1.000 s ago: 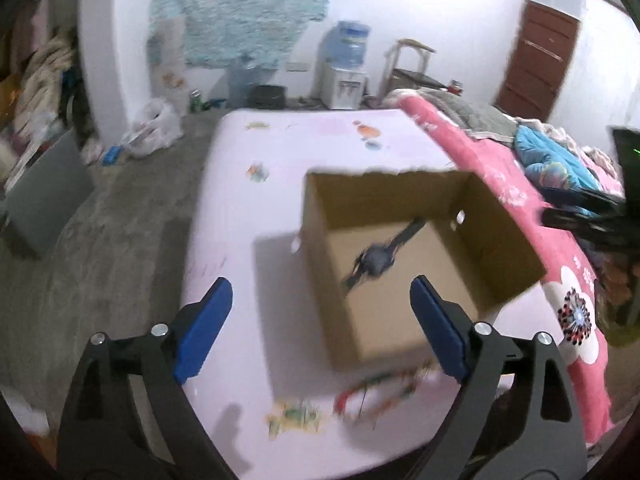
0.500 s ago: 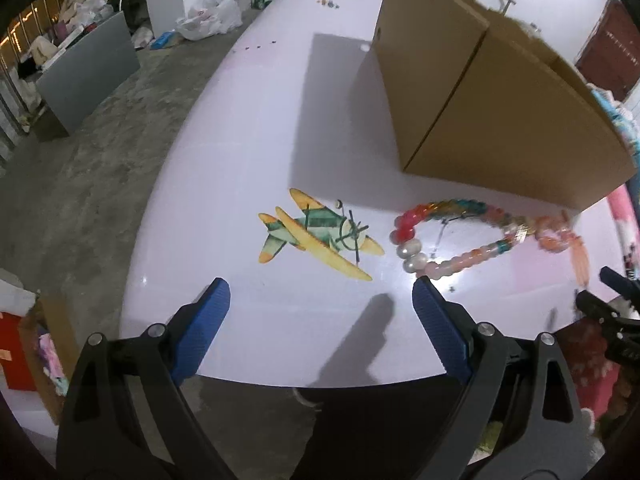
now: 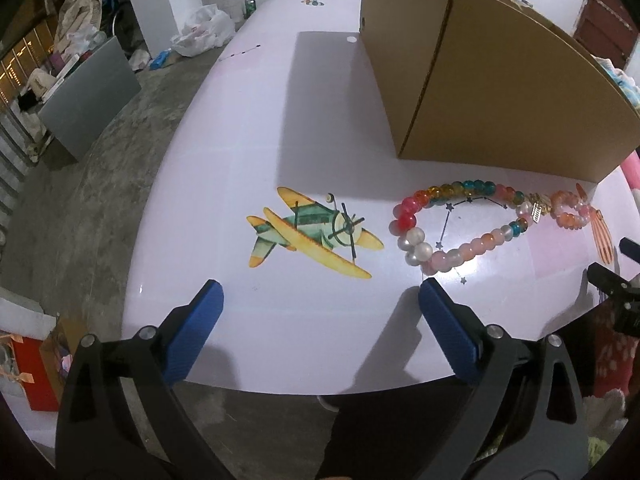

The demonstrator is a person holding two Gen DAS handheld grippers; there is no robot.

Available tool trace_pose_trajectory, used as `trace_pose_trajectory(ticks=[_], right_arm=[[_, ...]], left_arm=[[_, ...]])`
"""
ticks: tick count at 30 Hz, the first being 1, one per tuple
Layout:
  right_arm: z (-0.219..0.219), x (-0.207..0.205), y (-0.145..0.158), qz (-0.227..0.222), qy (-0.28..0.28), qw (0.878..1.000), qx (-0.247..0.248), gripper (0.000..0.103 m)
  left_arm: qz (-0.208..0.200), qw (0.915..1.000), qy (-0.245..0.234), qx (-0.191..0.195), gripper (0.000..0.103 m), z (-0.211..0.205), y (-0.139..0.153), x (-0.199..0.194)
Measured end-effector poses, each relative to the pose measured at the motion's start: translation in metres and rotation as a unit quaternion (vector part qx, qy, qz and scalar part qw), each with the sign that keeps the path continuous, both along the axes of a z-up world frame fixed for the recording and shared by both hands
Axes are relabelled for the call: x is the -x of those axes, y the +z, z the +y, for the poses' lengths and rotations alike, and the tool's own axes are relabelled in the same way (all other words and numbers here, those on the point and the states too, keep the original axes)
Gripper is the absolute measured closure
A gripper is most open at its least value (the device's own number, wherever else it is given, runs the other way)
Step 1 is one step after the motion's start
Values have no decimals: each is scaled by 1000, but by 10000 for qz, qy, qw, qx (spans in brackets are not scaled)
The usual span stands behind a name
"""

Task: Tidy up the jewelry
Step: 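Withdraw both grippers from the box back toward the bracelets, then close the left gripper on the rainbow beaded bracelet while the right gripper steadies it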

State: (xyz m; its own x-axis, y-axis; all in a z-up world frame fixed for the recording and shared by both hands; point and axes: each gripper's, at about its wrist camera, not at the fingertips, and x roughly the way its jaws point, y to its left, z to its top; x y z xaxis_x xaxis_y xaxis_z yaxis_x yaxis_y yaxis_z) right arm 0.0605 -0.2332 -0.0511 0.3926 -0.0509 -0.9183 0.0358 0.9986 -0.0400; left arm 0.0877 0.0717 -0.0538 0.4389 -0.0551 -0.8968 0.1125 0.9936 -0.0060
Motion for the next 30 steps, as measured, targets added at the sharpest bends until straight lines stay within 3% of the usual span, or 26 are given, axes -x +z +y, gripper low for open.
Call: trace_pose_trajectory(ticks=[7,13,17,21,25,27,30], right_arm=[[-7,6,6,-172,169,9997,-67,6],[10,14,50,-1090,570,9889,-833,7],[31,14,58,-1227,913,9809,-1206,18],[46,6,50,-998,1095,9780,-1468,34],[56,1,46,-889,1141,9777,-1524,47],[57,0,48,-905,1128,9780,-1506,52],[53,4,48,-947,1051,9785,-1499,57]], left_arm=[[-85,9999,-75,0,8,-1,1,7],[-78,9998,-137,136,8,4,4,7],[-420,9953,-147,857,8,16,18,16],[-729,9909,-478,1029,8,7,32,21],[-737,9852,-763,1348,9,-8,34,19],[-741,9839,-859,1384,28,-13,34,16],[-631,9848,-902,1343,44,-20,28,7]])
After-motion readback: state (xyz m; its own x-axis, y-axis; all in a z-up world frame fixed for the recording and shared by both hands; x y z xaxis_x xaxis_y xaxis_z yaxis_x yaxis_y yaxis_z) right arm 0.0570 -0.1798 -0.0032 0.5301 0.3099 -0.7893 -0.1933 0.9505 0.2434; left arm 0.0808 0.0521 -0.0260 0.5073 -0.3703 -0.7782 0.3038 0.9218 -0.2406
